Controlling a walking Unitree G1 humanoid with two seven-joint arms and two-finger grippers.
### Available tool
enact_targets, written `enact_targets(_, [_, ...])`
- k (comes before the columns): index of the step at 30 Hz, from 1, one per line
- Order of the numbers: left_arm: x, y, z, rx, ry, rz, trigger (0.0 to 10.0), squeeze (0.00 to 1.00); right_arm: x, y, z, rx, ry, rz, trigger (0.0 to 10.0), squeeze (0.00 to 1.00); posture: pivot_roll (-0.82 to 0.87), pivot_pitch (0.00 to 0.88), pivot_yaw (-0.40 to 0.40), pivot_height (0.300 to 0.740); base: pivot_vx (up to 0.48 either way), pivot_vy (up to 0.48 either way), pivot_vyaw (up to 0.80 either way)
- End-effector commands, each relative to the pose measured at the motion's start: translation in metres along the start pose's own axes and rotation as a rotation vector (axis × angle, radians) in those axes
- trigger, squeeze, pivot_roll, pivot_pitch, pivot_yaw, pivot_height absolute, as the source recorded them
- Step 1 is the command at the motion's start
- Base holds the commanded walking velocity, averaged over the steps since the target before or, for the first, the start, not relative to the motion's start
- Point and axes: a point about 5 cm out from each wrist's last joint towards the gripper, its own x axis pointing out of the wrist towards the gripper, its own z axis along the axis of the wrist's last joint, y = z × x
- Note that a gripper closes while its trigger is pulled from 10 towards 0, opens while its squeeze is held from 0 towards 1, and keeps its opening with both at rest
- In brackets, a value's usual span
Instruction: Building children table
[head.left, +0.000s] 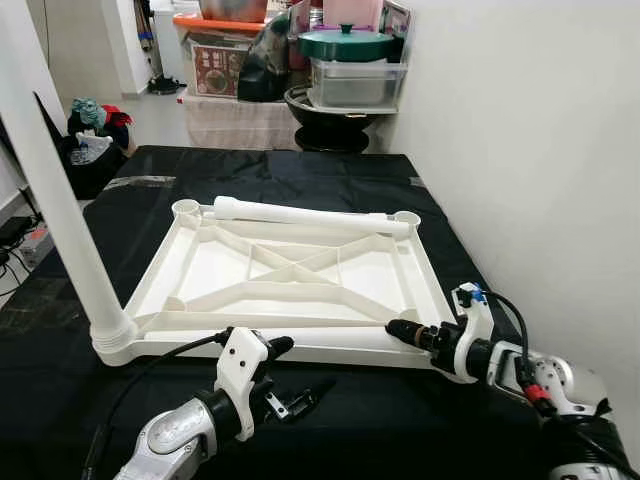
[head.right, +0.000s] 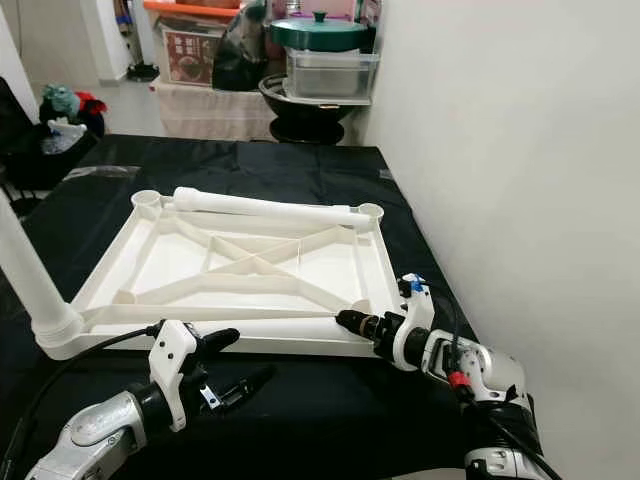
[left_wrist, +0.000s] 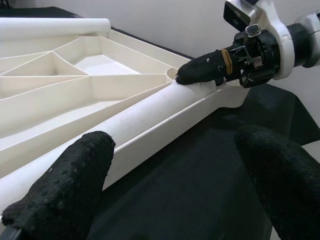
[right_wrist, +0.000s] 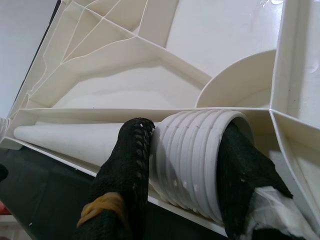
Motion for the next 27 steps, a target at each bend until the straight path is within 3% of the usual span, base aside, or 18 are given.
enact_targets(1, [-0.001,-0.001,-0.004,-0.006,0.024,0.002,10.0,0.0,0.002,0.002,0.0,-0.003,0.002,0.014,0.0,0.0,0.13,0.0,-0.099,0.74,0.0,0.0,0.0])
enact_targets(11, [-0.002,-0.001,-0.006,-0.012,0.03,-0.003,10.0,0.0,-0.031,0.001,0.026,-0.027,-0.118,0.081,0.0,0.0,0.1,0.0,-0.079,0.74,0.0,0.0,0.0])
enact_targets(15, [-0.001,-0.001,-0.006,-0.013,0.032,-0.002,10.0,0.0,-0.051,0.0,0.044,-0.051,-0.172,0.098,0.0,0.0,0.1,0.0,-0.075,0.74,0.0,0.0,0.0])
enact_targets(23, [0.001,-0.001,-0.007,-0.013,0.031,0.0,10.0,0.0,-0.085,-0.012,0.075,-0.078,-0.278,0.054,0.0,0.0,0.09,0.0,-0.073,0.74,0.0,0.0,0.0])
enact_targets(25, [0.002,0.002,-0.007,0.0,0.031,0.021,10.0,0.0,-0.104,-0.02,0.088,-0.082,-0.34,0.013,0.0,0.0,0.08,0.0,-0.065,0.74,0.0,0.0,0.0])
enact_targets(27, [0.002,0.005,-0.006,0.005,0.029,0.037,10.0,0.0,-0.11,-0.021,0.09,-0.081,-0.357,0.003,0.0,0.0,0.08,0.0,-0.065,0.74,0.0,0.0,0.0])
